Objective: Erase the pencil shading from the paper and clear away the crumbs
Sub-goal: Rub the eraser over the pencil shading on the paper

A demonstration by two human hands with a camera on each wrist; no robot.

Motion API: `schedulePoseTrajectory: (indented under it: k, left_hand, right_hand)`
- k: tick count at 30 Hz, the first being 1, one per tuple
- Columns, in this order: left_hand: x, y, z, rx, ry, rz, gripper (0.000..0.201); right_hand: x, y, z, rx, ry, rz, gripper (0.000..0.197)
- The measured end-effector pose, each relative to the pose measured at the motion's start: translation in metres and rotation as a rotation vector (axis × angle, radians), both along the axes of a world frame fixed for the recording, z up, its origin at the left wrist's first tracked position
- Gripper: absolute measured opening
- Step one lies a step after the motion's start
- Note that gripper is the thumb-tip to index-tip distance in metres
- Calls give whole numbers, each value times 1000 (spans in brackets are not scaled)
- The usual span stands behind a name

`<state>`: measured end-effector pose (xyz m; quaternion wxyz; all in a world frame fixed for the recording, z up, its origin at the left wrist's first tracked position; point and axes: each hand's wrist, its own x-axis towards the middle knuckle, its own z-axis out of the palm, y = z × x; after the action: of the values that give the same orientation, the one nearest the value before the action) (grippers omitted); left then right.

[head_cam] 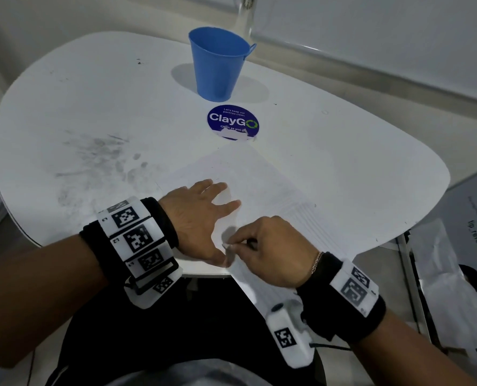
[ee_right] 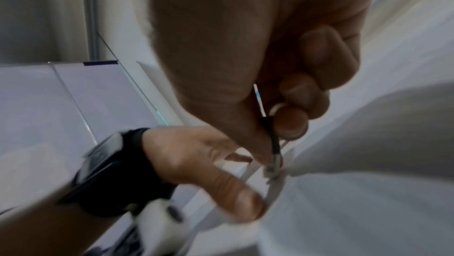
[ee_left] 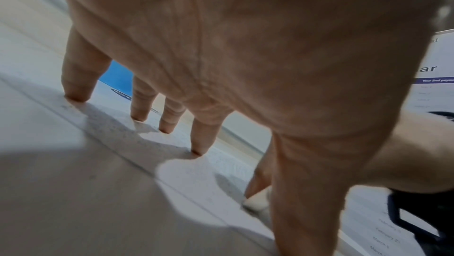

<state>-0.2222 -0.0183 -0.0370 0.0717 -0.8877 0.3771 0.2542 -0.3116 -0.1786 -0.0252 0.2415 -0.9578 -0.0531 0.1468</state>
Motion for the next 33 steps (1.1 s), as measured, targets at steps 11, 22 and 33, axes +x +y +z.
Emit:
schedulePoseTrajectory:
  k: [11,22,33]
  left_hand:
    - [0,0,1,10,6,1,112]
    - [1,1,1,24,2,-4,113]
    - [3,1,-2,24,12,1,115]
  right_hand:
    - [2,-3,1,-3,-8,-8,19]
    - [7,-10,-1,-32,-52,-87,20]
    - [8,-12,-7,2,-103,-113,18]
